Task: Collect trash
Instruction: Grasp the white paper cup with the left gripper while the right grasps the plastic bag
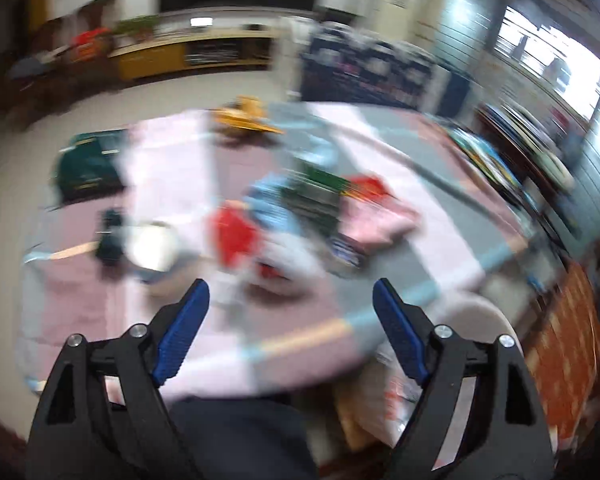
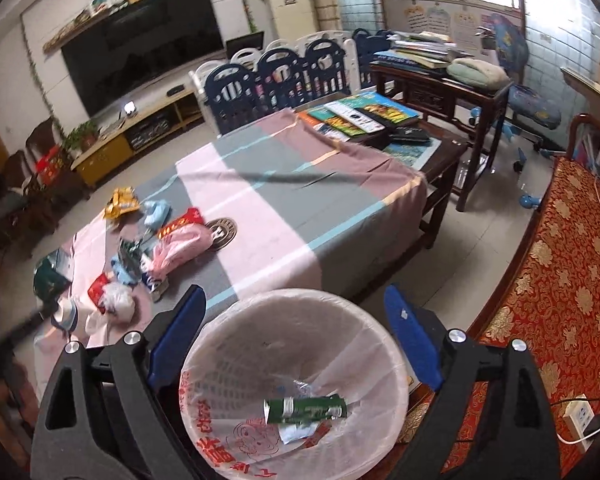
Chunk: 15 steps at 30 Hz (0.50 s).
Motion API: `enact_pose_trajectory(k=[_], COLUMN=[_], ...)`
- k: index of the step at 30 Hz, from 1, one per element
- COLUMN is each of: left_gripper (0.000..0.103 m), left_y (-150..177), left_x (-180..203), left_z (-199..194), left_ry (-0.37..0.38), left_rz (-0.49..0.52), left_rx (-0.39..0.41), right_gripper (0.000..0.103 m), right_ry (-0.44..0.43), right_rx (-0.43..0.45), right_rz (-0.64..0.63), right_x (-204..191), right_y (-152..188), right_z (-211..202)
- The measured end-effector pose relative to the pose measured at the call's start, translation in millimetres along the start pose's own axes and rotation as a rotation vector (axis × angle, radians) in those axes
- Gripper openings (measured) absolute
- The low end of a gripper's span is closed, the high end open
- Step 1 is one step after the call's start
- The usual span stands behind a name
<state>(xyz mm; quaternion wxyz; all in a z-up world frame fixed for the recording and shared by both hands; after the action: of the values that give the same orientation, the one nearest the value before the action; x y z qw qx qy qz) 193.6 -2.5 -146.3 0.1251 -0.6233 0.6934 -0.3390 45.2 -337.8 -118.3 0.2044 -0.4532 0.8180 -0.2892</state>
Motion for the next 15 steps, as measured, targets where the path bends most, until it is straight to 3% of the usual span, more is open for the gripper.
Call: enact_pose_trajectory(k=[3, 7, 10, 13, 14, 15], left_gripper=[0.094, 0.095, 0.095, 0.093, 0.082, 0.064], left_y=[-23.1, -29.3, -20.4, -15.2, -13.8, -10.5], left_x=[-63.1, -107.1, -119.1, -123.7, -123.3, -122.4], left_z=[9.6, 49.9, 77.5, 91.1, 93.2, 95.6], left_ry=[-0.102, -0.206, -0.199, -0.193, -0.187, -0.175], left_rz=[-0.113, -0.131, -0.129, -0.131, -0.125, -0.122], left_rx=[-0.002, -0.108, -0.181, -0.185, -0.183, -0.193], right_gripper=[0.089, 0.089, 0.089, 0.089, 0.089, 0.089], right_ry=[-0.035, -0.067, -0.082, -0.095, -0.102, -0.11], right_rx=[-0.044, -0.082, -0.113, -0.136, -0.144, -0.153], right_rz=[-0.032, -0.082, -0.129, -0.169, -0.18, -0.191], right_x=[-22.1, -49.7, -69.7, -88.1, -94.1, -101.7], right_y=[10.2, 21.6, 30.6, 38.6, 40.8, 43.0], right_z=[8.9, 15.7, 21.3, 27.1, 28.8, 30.6])
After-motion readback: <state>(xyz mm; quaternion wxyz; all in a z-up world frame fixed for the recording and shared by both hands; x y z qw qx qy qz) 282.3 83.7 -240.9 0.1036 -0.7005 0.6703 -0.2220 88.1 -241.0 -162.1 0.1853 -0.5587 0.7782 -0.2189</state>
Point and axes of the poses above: each gripper's, at about its wrist camera, not at the fingertips, and z roughly the way its jaws point, x to its right, y to its underside, the point moved 9 cm from there along z, roughly the way its jaws point, and after that the axes turned 9 degrees about y, right-handed, at the moved point
